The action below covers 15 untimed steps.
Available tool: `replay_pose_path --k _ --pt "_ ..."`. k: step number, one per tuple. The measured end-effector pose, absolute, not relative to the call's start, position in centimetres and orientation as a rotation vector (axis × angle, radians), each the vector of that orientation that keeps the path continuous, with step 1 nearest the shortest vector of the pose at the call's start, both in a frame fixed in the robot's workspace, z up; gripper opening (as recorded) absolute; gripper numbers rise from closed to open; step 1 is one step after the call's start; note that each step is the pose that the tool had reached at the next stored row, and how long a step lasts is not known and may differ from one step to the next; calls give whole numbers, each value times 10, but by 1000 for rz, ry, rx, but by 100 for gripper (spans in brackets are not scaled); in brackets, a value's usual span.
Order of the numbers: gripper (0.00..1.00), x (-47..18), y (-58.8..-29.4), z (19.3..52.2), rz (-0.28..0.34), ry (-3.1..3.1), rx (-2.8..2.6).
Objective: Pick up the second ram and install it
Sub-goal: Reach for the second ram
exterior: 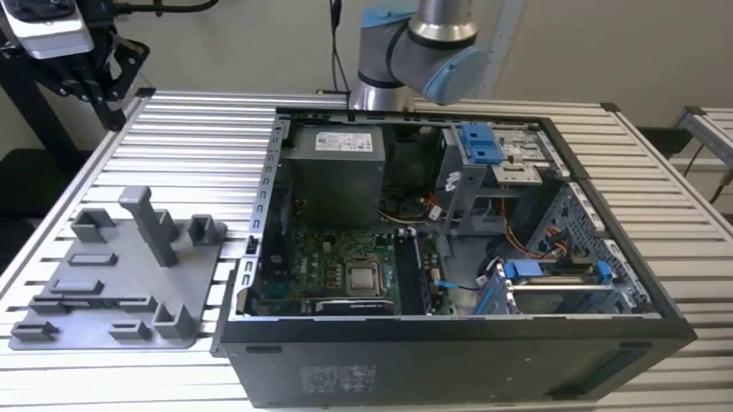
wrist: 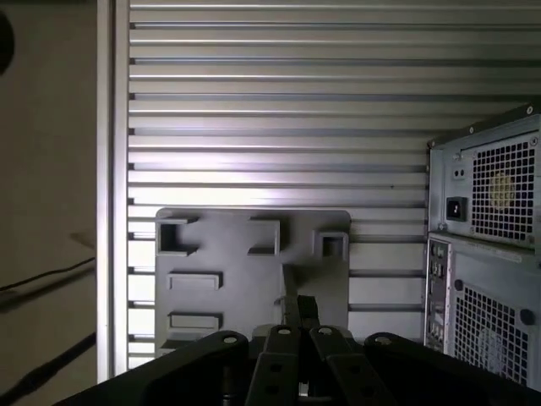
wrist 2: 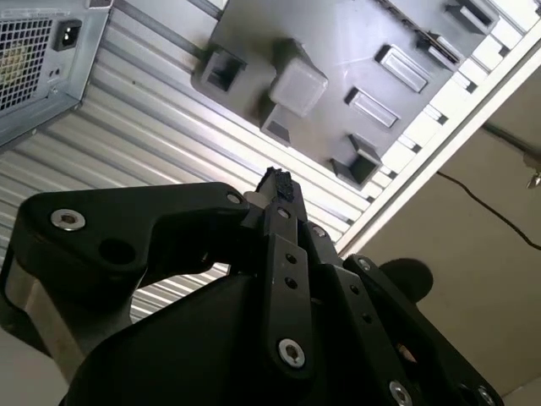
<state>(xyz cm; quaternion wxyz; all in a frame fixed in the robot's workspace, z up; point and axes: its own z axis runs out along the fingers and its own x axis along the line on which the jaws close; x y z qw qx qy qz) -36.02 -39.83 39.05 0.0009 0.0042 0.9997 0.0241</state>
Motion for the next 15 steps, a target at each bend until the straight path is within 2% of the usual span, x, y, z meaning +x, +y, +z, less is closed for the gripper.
replay_pose_path --k 15 --pt "11 -397 -398 390 76 3139 13"
